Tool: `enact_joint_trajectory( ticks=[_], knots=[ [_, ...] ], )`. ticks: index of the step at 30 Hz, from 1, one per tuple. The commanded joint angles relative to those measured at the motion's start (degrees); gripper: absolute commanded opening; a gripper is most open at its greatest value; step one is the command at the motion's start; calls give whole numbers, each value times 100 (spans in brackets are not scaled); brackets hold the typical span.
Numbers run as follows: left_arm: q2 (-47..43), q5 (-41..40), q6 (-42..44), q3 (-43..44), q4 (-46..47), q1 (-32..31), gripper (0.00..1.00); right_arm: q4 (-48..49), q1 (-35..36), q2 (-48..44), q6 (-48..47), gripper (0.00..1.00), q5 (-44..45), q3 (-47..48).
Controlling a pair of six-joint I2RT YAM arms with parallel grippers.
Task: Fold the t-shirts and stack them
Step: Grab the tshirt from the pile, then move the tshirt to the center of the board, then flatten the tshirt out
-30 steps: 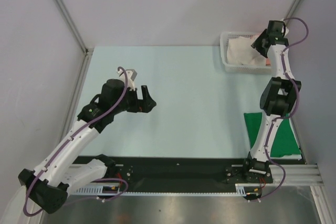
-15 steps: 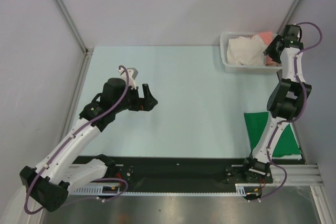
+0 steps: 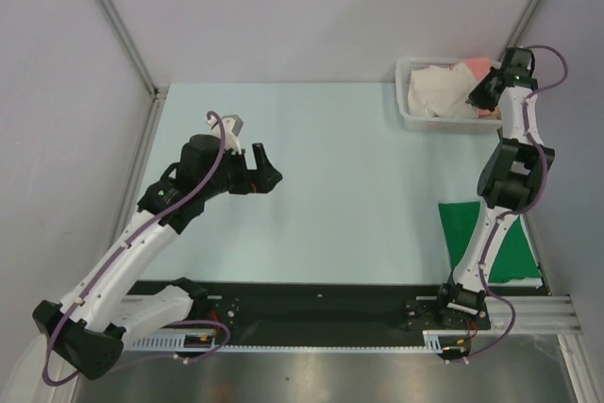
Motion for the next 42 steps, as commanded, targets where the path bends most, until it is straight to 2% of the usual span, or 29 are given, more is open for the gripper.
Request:
enact_joint_trajectory(
  ticks=[1,3,5,8,11,16,19,20,21,22,23,24,25,26,27,28,31,32,33,34,35,37,38,40,41,42],
  knots=[
    [-116,-126,-191,353,-106,-39,100,315,-52,-79,276,0,-23,869],
    [-195,-82,-200,441,-124,-39,100,525,0,-316,556,0,-171,1317],
    [-327,-187,-113,580,-247,-39,100,1166,141,-939,619,0,-330,1451],
    [-467,-450,37,809,-475,-39,100,1476,501,-1668,637,0,-540,1879],
    [-704,-469,125,924,-590,-39,100,1072,1035,-2248,576,0,-489,2224],
    [-986,-390,196,1029,-809,-30,100,414,1888,-3199,663,0,-426,1848],
    [-1162,-468,82,1100,-1055,-30,100,-236,2688,-3577,734,0,-593,1611],
    [-1214,-469,55,1126,-1117,-30,100,-308,2951,-3700,742,0,-681,1201],
    [-1293,-669,29,1135,-1265,-30,100,-395,3554,-3936,769,0,-847,918],
    [-1311,-740,11,1144,-1345,-30,100,-457,3787,-4061,838,7,-910,593],
    [-1346,-811,2,1179,-1433,-30,100,-467,4041,-4166,926,19,-971,-167],
    [-1364,-933,2,1179,-1555,-30,100,-528,4357,-4350,1005,53,-1155,-566],
    [-1382,-987,-6,1197,-1644,-30,100,-650,4499,-4404,1067,65,-1157,-927],
    [-1382,-1066,-15,1197,-1714,-30,100,-764,4588,-4465,1146,77,-1087,-1670],
    [-1365,-1092,-15,1197,-1776,-39,100,-731,4589,-4527,1242,92,-1391,-2113],
    [-1277,-1136,20,1179,-1898,-30,100,-704,4545,-4597,1252,96,-1646,-2561],
    [-1031,-1015,159,1170,-2110,-30,100,-424,4291,-4913,1235,96,-1745,-4421],
    [-830,-927,187,1109,-2128,-30,97,-371,4159,-4958,1226,94,-1841,-4698],
    [-689,-804,204,1057,-2102,-47,94,-396,4045,-5010,1226,84,-1955,-4953],
    [-548,-550,222,865,-1980,-48,81,-414,3887,-5063,1182,80,-2043,-5339],
    [-260,-530,170,715,-1900,-169,74,-397,3868,-5090,1138,72,-2218,-5525],
    [-38,-197,-58,277,-1603,-468,71,-448,3920,-5073,937,54,-2229,-5929],
    [154,-118,-164,152,-1305,-704,70,-545,3938,-5012,866,50,-2281,-6036],
    [314,40,-480,-320,-891,-1373,72,-581,3956,-4958,761,55,-2360,-6342],
    [401,198,-577,-472,-410,-1758,75,-511,3956,-4950,743,65,-2343,-6449],
    [594,312,-708,-621,-127,-1927,80,-250,3930,-4932,760,68,-2352,-6546]
  ],
)
